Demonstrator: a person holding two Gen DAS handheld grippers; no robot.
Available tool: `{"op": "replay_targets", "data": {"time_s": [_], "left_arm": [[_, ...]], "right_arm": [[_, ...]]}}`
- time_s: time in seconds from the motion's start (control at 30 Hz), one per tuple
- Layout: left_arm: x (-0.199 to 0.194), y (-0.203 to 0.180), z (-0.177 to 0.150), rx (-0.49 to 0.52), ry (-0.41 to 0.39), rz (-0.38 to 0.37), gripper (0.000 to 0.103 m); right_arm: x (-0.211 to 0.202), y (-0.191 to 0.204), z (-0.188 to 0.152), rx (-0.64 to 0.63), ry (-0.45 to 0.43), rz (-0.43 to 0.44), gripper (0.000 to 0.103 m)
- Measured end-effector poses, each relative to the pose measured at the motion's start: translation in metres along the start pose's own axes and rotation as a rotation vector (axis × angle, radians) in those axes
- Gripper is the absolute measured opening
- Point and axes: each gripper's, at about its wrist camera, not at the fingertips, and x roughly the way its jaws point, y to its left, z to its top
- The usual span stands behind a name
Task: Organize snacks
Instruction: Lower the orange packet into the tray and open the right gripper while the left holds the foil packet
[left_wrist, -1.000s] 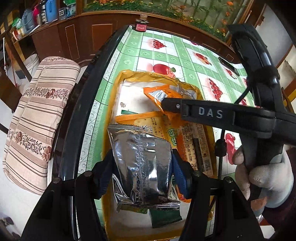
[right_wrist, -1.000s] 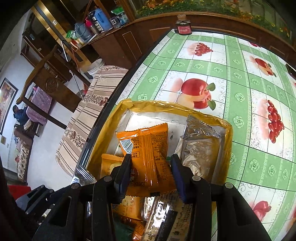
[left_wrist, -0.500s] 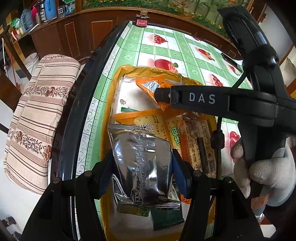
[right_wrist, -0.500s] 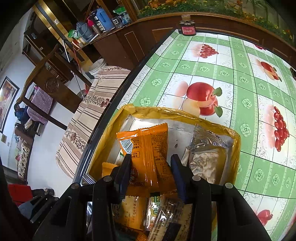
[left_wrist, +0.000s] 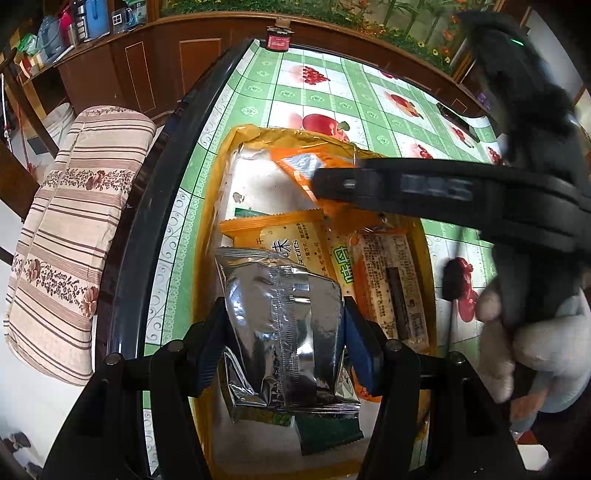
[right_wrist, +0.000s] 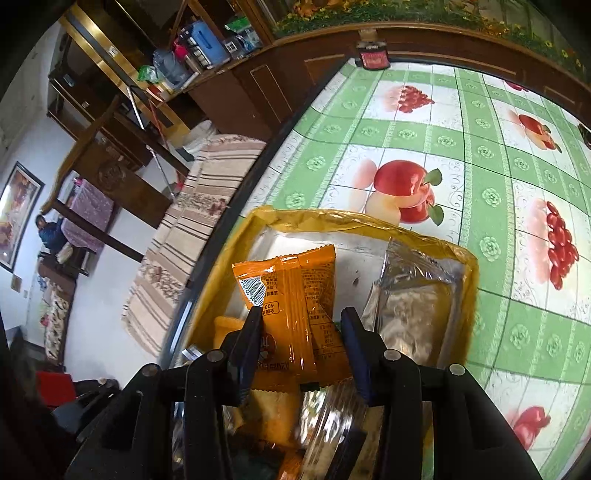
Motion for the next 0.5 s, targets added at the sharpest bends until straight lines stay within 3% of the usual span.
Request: {"op": "replay_targets", "data": {"time_s": [0.1,0.2,0.27,0.4,0.5], "left_arm": [[-0.001,0.004,-0.006,-0.013,0.011,-0.024,0.058],[0.006,0.004,-0.011,-0.009,0.033,-0.031,0.058],[0.011,0.004,-0.013,-0.02,0.046,-0.039,0.058],[0.012,0.001,-0.011,-0.012,0.047,-0.037,0.058],[0.008,0.004,-0.012,-0.02,0.038,-0.041,0.058]], "right_arm": [[-0.023,-0.006,-0.016,0.001,-0.012,0.0,0.043],[-0.042,-0.019,-0.035,0.011,-0.047,-0.084,0.044],[-0.041,-0.031,-0.045,0.055,-0.023,-0.103,0.044],[-0.018,-0.034,-0.06,0.1,0.069,-0.049,0.044],[-0.018,-0.021,-0.063,0.057,0.07,-0.004,0.043]]}}
